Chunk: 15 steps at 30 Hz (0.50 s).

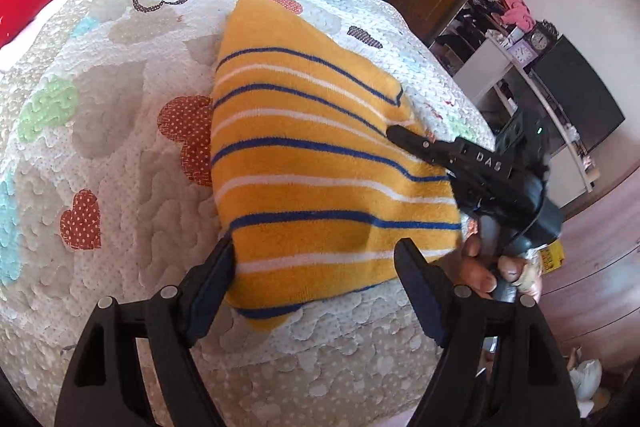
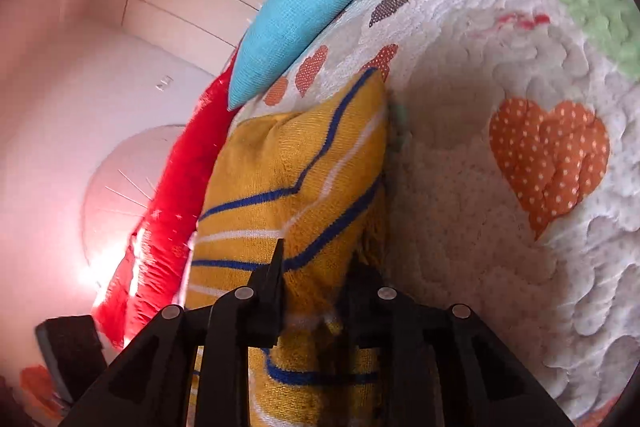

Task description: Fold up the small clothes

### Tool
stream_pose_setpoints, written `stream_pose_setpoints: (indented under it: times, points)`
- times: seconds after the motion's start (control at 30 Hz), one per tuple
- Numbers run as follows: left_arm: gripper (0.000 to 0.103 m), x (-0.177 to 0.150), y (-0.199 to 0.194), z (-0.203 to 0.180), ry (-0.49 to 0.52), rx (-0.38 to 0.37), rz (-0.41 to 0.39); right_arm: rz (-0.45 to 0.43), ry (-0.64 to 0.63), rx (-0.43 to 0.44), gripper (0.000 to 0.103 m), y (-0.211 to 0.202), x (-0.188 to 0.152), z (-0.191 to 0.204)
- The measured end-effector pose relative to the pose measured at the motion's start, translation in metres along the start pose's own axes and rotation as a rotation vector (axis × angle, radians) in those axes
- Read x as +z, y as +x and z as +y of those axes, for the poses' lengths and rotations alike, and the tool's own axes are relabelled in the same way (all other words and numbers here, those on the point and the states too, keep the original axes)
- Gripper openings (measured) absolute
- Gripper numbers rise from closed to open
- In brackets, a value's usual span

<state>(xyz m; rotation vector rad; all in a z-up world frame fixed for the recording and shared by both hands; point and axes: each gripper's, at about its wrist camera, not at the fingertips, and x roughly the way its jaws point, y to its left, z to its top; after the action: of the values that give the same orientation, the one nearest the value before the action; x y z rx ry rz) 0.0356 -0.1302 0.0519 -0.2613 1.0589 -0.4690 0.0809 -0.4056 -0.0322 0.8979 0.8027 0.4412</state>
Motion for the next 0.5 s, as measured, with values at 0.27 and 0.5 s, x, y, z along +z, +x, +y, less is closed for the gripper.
stream_pose_setpoints:
  times: [0.27,0.5]
  points:
    - [0.079,0.038,0.005,0.006,-0.002,0.124,-0.079,-0.024,0.03,0.086,0.024,-0.002,-0.003,-0.016]
    - [0.082,0.019,0.042,0.044,-0.031,0.145,-0.022,-0.047,0.092,0.185,0.029,-0.014,-0.009,-0.032]
